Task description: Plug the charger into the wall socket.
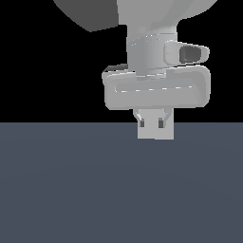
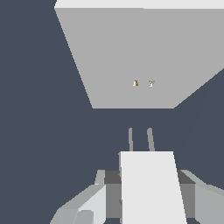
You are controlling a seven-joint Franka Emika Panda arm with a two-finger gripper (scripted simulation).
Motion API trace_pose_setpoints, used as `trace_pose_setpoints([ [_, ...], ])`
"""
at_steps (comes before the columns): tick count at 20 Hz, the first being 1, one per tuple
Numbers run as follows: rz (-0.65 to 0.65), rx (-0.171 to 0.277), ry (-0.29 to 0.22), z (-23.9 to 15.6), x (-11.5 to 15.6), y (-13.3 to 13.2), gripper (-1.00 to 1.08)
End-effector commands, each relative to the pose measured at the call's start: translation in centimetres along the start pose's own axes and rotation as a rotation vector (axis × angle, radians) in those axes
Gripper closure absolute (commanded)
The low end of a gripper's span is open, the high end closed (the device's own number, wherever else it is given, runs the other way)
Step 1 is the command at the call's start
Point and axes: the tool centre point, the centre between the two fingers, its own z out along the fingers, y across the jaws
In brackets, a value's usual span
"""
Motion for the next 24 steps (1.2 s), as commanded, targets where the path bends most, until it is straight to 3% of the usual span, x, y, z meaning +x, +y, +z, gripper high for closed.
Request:
trace_pose_setpoints([
  [1, 0.002, 0.000, -0.001, -0.1, 0.3, 0.4, 1.08],
  [13, 0.005, -0.001, -0.001, -0.1, 0.8, 0.6, 1.08],
  [24, 0.005, 0.001, -0.002, 1.3, 4.1, 0.6, 1.08],
])
